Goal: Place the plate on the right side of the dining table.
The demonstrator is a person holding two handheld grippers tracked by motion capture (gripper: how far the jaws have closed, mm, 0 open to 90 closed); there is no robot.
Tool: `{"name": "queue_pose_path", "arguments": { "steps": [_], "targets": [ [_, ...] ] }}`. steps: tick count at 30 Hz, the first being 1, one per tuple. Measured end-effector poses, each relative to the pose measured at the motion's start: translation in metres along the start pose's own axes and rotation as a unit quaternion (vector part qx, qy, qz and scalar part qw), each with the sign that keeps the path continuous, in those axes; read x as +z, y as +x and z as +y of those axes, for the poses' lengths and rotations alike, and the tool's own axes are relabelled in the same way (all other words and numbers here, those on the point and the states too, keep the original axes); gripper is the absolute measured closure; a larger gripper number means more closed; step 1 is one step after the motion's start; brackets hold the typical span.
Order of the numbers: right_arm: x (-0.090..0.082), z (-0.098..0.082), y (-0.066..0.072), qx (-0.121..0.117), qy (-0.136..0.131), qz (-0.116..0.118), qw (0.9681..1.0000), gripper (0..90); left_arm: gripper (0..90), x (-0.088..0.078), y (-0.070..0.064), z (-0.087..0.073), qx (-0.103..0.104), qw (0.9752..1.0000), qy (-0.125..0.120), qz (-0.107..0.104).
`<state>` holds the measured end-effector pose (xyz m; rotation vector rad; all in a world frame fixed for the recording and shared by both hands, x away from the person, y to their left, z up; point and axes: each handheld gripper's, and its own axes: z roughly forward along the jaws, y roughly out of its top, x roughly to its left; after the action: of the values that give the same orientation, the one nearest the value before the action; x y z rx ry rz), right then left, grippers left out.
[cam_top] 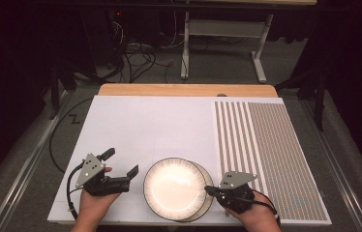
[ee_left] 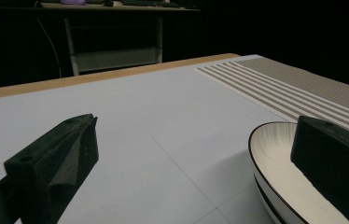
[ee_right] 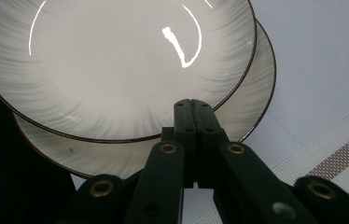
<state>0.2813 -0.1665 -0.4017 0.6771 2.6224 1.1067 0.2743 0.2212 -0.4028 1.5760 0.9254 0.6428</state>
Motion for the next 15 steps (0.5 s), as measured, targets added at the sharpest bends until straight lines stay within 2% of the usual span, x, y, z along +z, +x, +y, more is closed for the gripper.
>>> {"name": "queue_pose_path", "arguments": {
  "steps": [15],
  "targets": [
    [0.0048, 0.0011, 0.0025, 0.003, 0.001, 0.009, 1.0, 90.0, 1.3, -0.0007, 0.0004, 0.0008, 0.0, 1.0, 0.0, -0.001]
  ]
}}
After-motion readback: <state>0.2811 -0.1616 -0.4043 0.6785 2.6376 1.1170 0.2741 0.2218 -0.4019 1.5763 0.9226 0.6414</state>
